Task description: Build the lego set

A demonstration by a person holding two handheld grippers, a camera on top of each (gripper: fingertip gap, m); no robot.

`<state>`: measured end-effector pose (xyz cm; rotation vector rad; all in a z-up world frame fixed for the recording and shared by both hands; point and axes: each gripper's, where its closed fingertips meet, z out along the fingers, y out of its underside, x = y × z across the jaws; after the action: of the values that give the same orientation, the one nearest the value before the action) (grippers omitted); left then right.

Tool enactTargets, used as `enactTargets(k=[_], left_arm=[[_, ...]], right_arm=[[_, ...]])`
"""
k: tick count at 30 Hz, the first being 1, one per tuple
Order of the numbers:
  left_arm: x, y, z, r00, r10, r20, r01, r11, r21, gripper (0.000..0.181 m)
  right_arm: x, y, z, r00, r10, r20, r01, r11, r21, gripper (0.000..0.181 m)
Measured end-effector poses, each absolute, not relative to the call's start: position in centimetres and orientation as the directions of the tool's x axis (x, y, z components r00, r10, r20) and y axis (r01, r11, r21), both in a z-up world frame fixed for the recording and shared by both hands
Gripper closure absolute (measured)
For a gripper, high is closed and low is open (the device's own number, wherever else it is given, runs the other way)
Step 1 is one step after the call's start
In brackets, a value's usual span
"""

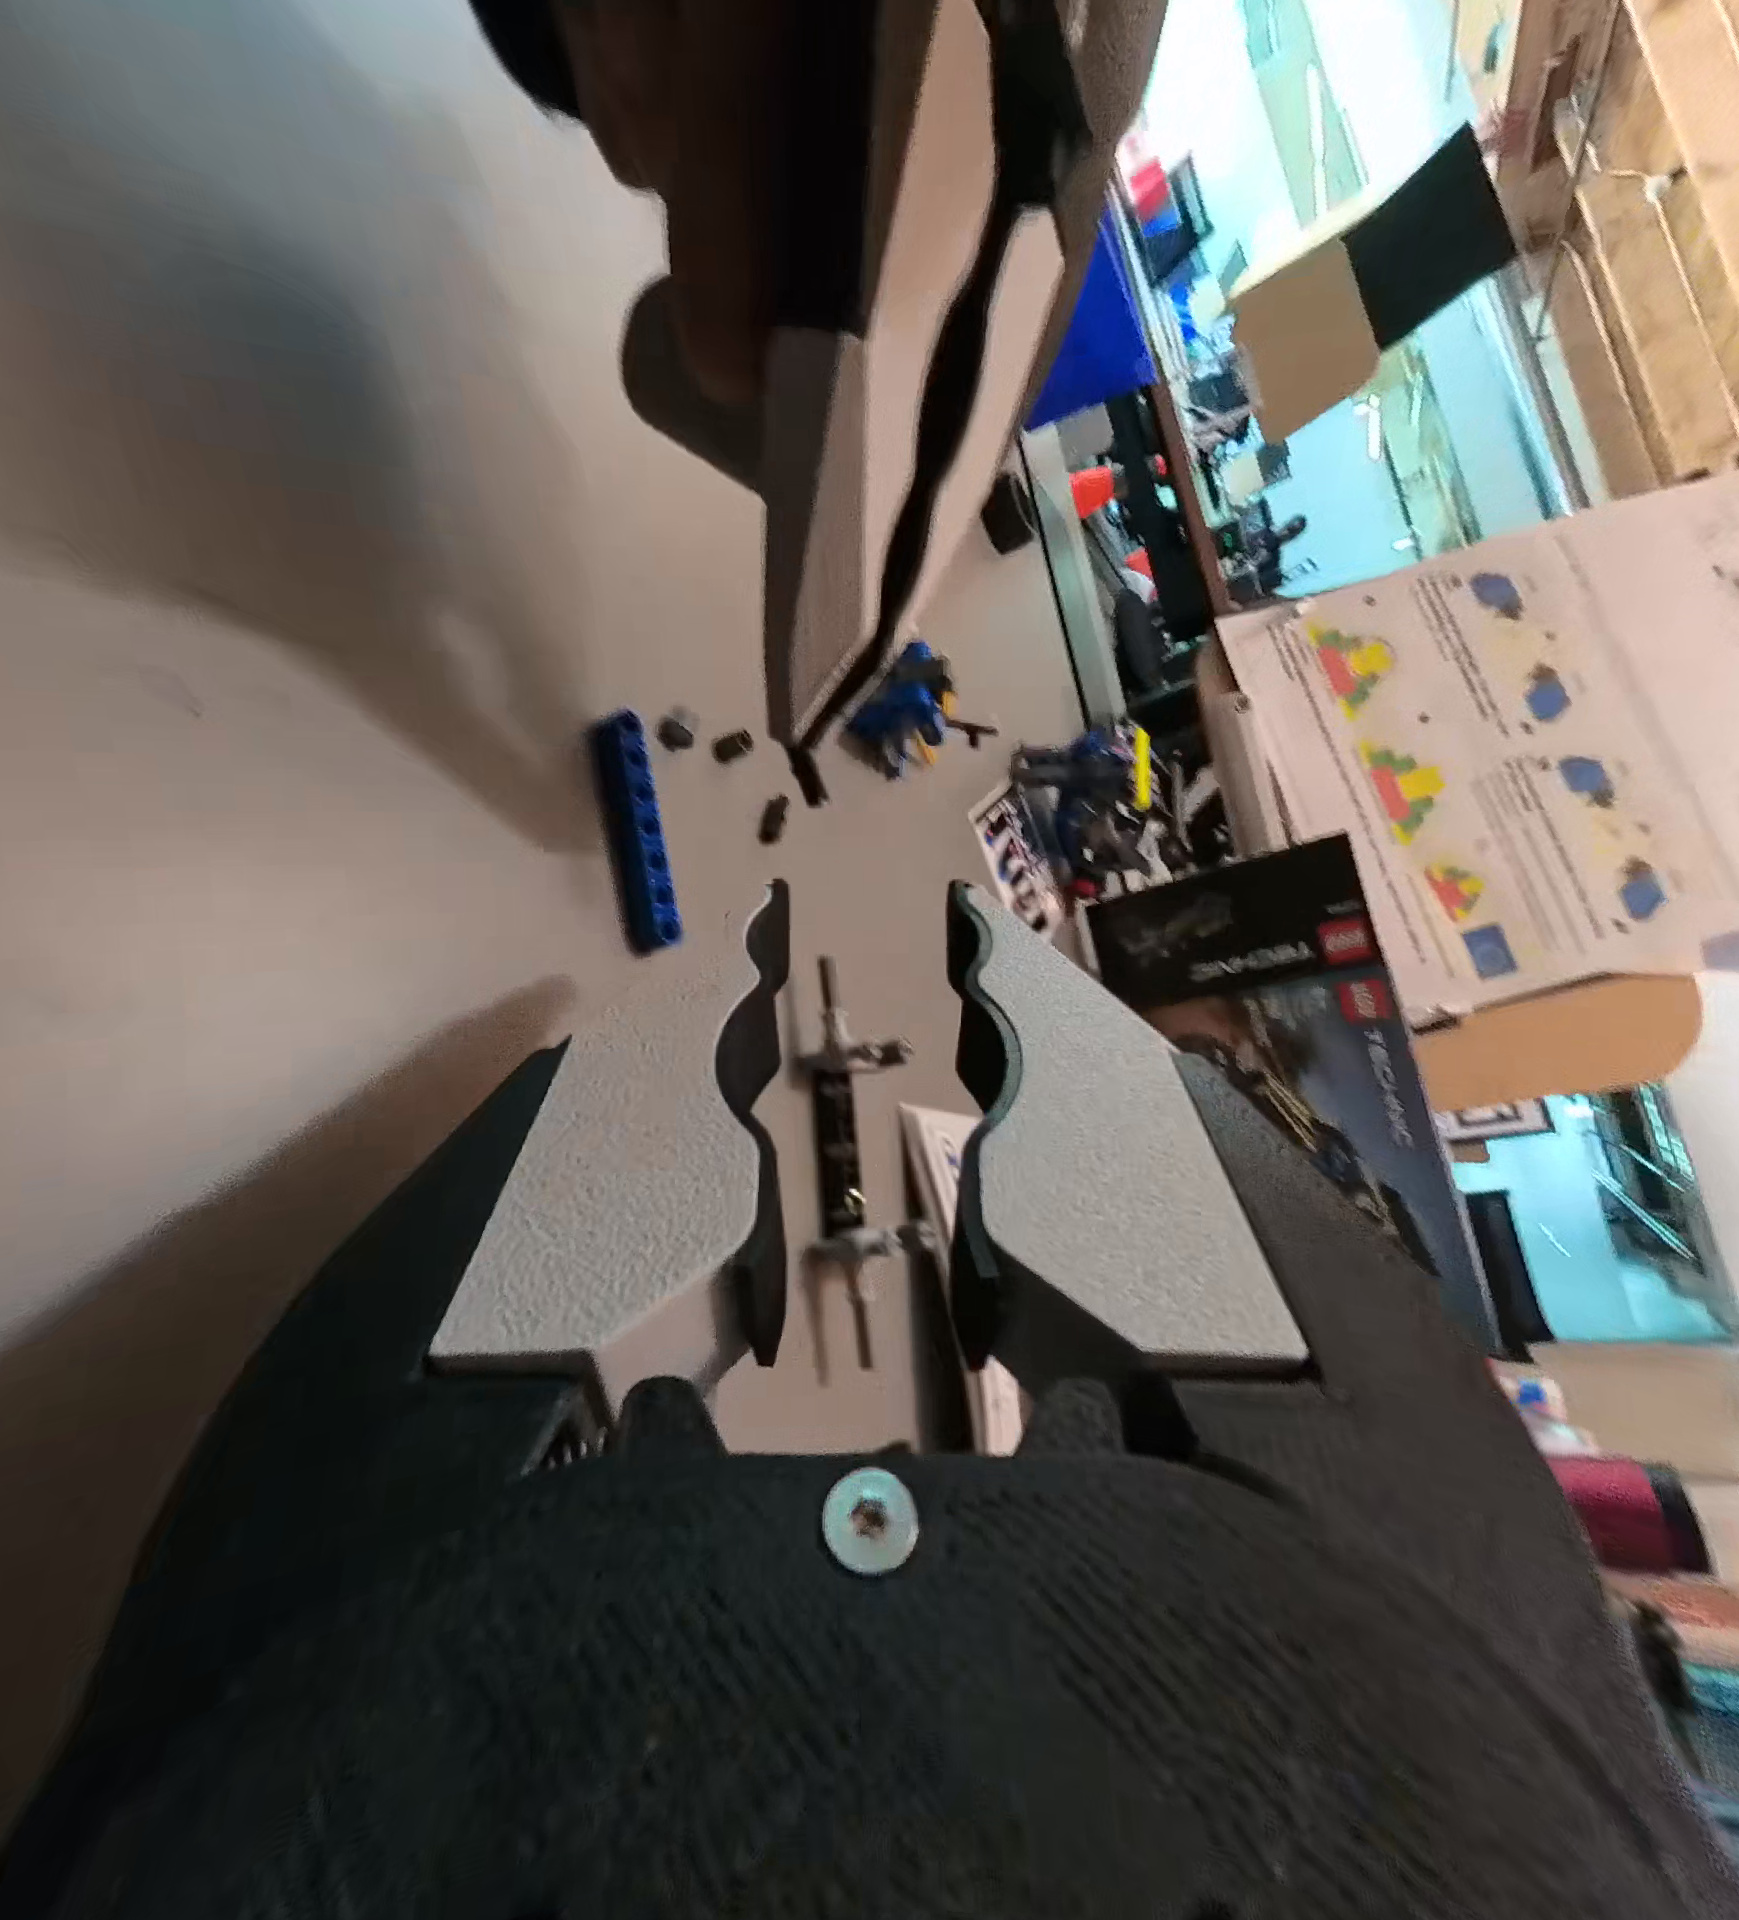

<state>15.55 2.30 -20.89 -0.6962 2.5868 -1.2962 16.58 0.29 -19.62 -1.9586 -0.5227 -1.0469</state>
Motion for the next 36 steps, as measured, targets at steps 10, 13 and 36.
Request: enactTargets(k=[10, 13, 36], left_arm=[[14.1, 1.4, -20.5, -0.867, -0.474, 0.156, -0.390, 0.448, -0.804, 0.180], [14.3, 1.4, -19.8, -0.869, -0.480, 0.123, -0.345, 0.407, -0.846, 0.180], [14.2, 2.1, -19.0, -0.890, -0.455, 0.021, -0.226, 0.401, -0.888, 0.173]], right_arm=[[15.0, 2.0, -20.7, 0.515, 0.012, 0.857, 0.706, -0.573, -0.416, 0.178], [15.3, 2.1, -20.1, 0.552, -0.054, 0.832, 0.670, -0.565, -0.482, 0.179], [15.0, 3.0, -19.4, 0.685, -0.166, 0.710, 0.573, -0.480, -0.665, 0.179]])
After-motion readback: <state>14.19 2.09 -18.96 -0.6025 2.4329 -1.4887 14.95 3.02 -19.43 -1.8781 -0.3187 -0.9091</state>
